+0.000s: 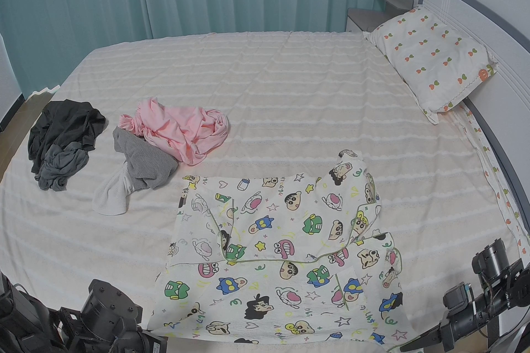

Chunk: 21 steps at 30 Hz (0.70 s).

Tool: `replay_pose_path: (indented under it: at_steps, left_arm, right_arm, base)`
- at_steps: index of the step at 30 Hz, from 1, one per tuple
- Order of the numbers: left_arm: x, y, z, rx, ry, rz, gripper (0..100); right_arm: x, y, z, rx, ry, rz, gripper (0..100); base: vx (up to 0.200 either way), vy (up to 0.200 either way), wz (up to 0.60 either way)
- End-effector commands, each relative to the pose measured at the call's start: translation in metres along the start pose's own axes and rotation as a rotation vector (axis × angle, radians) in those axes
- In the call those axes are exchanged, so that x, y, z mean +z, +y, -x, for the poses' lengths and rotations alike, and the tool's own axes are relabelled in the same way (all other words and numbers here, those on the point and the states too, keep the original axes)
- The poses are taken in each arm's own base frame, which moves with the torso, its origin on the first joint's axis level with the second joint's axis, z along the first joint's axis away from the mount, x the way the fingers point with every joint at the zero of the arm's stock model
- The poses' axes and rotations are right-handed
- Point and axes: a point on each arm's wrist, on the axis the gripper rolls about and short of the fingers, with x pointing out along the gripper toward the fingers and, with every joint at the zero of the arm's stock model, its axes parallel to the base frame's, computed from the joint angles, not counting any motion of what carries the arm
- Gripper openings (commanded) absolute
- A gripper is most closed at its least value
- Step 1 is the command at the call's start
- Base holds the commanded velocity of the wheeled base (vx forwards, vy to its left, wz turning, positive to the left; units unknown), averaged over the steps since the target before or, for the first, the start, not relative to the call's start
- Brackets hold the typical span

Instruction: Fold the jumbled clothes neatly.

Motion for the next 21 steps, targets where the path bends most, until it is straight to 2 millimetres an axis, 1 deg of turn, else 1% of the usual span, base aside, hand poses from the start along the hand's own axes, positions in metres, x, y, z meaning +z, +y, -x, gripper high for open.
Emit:
replay_pose_path:
  at_steps: [1,6,10,11,12,13,14,15,16,18,19,21]
  left_arm:
    - [-0.005,0.002,0.0,0.008,0.027,-0.002,100]
    - [-0.005,0.002,0.001,0.003,0.017,0.007,100]
    - [-0.002,0.002,0.007,-0.013,-0.029,0.034,100]
    - [0.001,0.003,0.015,-0.031,-0.09,0.059,100]
    - [0.002,0.004,0.016,-0.034,-0.102,0.063,100]
    - [0.006,0.007,0.026,-0.051,-0.174,0.101,100]
    - [0.01,0.009,0.031,-0.057,-0.218,0.122,100]
    - [0.01,0.009,0.031,-0.057,-0.218,0.122,100]
    - [0.025,0.013,0.04,-0.057,-0.313,0.182,100]
    - [0.045,0.019,0.048,-0.038,-0.411,0.25,100]
    - [0.045,0.019,0.048,-0.038,-0.411,0.25,100]
    - [0.08,0.028,0.057,-0.011,-0.524,0.324,100]
  right_arm:
    - [-0.001,-0.004,-0.006,0.008,0.049,-0.028,100]
    - [-0.004,-0.002,-0.006,0.011,0.055,-0.027,100]
    - [-0.008,0.002,-0.002,0.011,0.032,-0.009,100]
    - [-0.011,0.006,0.003,0.01,-0.005,0.016,100]
    - [-0.012,0.006,0.004,0.009,-0.011,0.021,100]
    - [-0.013,0.01,0.01,-0.001,-0.065,0.04,100]
    - [-0.012,0.011,0.014,-0.009,-0.101,0.051,100]
    - [-0.012,0.011,0.014,-0.009,-0.101,0.051,100]
    - [-0.009,0.012,0.022,-0.034,-0.18,0.066,100]
    - [-0.002,0.012,0.032,-0.063,-0.265,0.082,100]
    - [-0.002,0.012,0.032,-0.063,-0.265,0.082,100]
    - [0.012,0.014,0.049,-0.082,-0.383,0.095,100]
  base:
    - [0.0,0.0,0.0]
    - [0.0,0.0,0.0]
    - [0.0,0.0,0.0]
    - [0.0,0.0,0.0]
    - [0.0,0.0,0.0]
    - [0.0,0.0,0.0]
    - [0.0,0.0,0.0]
    - [0.0,0.0,0.0]
    - [0.0,0.0,0.0]
    - [0.0,0.0,0.0]
    - [0.0,0.0,0.0]
    - [0.0,0.0,0.0]
